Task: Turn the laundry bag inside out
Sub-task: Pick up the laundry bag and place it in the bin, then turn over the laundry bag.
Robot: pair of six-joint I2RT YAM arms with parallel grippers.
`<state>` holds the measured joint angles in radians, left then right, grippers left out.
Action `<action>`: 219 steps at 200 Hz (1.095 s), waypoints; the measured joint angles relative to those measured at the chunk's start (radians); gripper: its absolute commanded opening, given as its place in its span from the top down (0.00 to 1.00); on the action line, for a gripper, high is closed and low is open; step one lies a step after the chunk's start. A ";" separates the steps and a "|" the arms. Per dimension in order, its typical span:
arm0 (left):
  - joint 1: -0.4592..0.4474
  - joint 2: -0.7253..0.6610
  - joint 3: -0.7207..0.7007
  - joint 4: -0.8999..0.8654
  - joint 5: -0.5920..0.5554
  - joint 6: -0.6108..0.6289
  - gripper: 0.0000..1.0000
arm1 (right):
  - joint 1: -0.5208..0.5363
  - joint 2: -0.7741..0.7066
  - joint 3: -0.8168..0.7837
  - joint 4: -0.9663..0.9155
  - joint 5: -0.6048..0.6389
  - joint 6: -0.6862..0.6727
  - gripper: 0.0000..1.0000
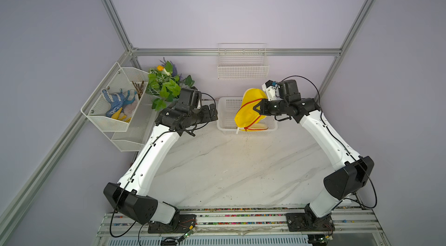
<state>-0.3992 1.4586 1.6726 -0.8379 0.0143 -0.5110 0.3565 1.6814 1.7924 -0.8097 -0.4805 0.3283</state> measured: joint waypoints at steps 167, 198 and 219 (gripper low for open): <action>-0.244 -0.064 -0.185 0.121 0.124 0.185 0.00 | 0.047 0.079 0.053 -0.186 -0.531 0.126 1.00; -0.250 -0.062 -0.238 0.119 -0.005 0.233 0.00 | 0.051 0.079 0.069 -0.201 -0.557 0.143 1.00; -0.249 -0.056 -0.244 0.121 -0.108 0.258 0.00 | 0.056 0.079 0.068 -0.215 -0.565 0.154 1.00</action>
<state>-0.6483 1.4025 1.4288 -0.7166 -0.0940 -0.2531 0.4126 1.7599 1.8603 -1.0245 -1.0458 0.4828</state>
